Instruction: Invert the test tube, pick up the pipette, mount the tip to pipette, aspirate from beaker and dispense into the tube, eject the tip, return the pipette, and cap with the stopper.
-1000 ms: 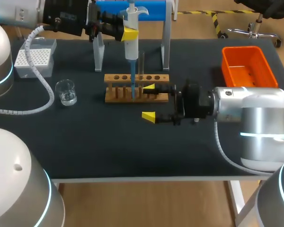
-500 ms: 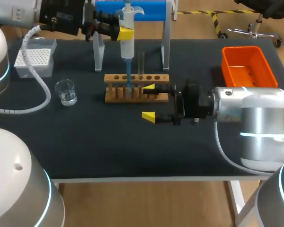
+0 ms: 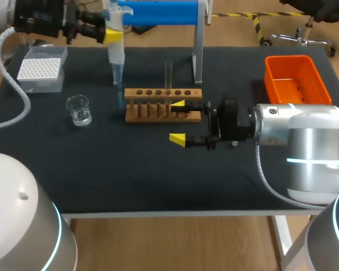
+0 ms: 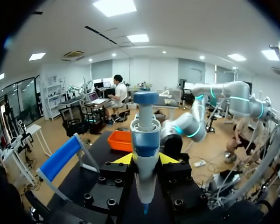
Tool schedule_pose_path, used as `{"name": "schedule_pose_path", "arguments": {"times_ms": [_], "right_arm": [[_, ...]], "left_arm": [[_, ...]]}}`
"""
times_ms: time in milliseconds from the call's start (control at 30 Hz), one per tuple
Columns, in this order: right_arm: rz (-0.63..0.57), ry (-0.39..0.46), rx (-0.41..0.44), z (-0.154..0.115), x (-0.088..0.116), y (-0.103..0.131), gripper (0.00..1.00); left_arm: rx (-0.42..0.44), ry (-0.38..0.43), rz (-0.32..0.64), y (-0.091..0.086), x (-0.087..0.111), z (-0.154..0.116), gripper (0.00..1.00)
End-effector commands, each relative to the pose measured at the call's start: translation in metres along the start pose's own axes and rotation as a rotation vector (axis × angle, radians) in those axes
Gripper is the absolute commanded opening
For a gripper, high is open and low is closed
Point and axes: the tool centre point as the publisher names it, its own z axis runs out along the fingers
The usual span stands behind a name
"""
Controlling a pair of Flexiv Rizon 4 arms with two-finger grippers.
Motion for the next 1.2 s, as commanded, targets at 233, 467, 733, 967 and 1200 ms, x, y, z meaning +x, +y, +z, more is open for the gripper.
{"name": "schedule_pose_path", "arguments": {"times_ms": [233, 467, 733, 967, 1200], "right_arm": [[-0.001, 0.001, 0.000, -0.002, 0.001, 0.000, 1.00], [-0.001, 0.001, 0.000, -0.002, 0.001, 0.000, 1.00], [-0.001, 0.001, 0.000, -0.002, 0.001, 0.000, 1.00], [-0.001, 0.001, 0.000, -0.002, 0.001, 0.000, 1.00], [-0.001, 0.001, 0.000, -0.002, 0.001, 0.000, 1.00]], "left_arm": [[0.008, -0.028, 0.012, 0.035, -0.041, -0.045, 0.00], [0.007, -0.053, 0.015, 0.058, -0.075, -0.063, 0.00], [-0.002, -0.084, 0.009, 0.079, -0.104, -0.081, 0.00], [0.005, -0.102, 0.003, 0.097, -0.123, -0.086, 0.00], [0.012, -0.109, 0.004, 0.104, -0.132, -0.086, 0.00]]}}
